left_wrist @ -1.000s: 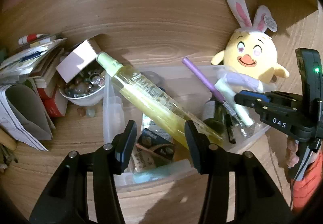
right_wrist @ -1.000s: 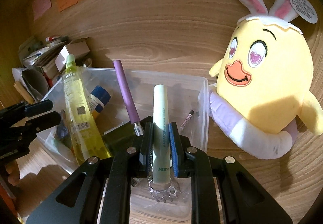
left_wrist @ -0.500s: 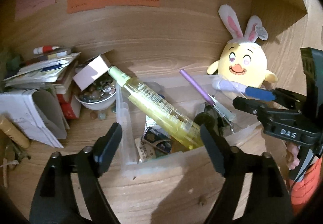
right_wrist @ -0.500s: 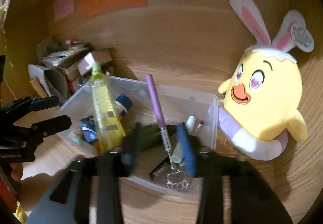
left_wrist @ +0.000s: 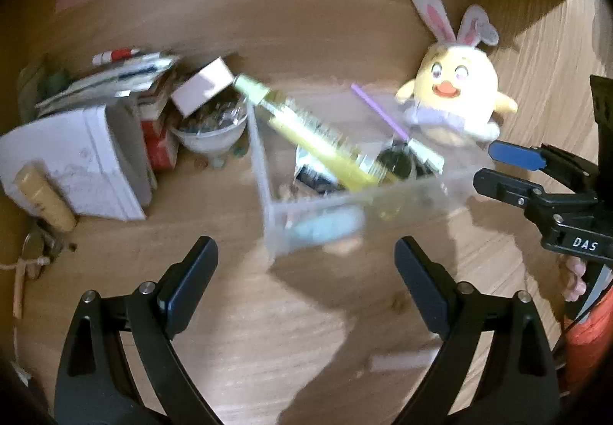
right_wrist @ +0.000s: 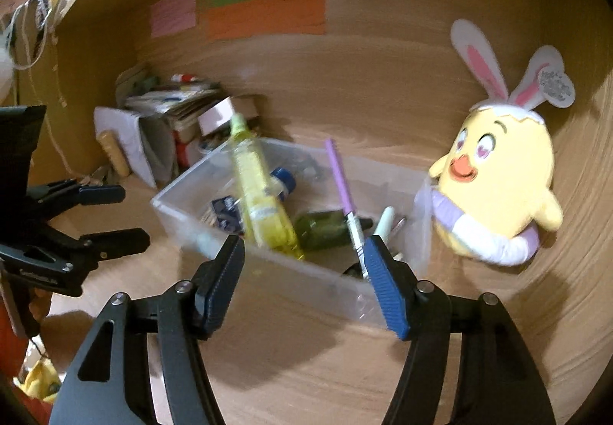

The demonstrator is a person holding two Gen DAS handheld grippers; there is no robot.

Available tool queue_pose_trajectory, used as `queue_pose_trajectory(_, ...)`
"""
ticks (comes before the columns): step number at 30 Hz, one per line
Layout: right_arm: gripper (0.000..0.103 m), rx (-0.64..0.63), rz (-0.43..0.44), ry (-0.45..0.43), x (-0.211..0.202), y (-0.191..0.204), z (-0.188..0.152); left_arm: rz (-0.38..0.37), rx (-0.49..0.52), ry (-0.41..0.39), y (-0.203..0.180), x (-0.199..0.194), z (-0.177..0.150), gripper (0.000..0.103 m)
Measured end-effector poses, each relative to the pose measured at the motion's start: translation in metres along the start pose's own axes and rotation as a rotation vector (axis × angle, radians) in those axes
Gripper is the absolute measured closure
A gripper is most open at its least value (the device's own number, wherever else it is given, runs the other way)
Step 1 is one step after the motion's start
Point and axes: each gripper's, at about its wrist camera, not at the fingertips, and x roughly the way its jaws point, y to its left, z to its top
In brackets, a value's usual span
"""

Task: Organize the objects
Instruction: 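Grasp the white lipstick tube with left gripper while right grasps the small brown bead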

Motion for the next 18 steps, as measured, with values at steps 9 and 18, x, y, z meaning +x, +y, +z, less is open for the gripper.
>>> queue_pose_trajectory(9, 0.046, -0.038, 0.155, 0.156, 0.030, 0.037, -0.032, -0.001, 0.007, 0.073, 0.004, -0.003, -0.036, 0.009)
queue_pose_trajectory(18, 0.075, -0.093, 0.224, 0.289, 0.064, 0.061, -0.045, -0.028, 0.064, 0.116, -0.006, -0.007, -0.061, 0.009)
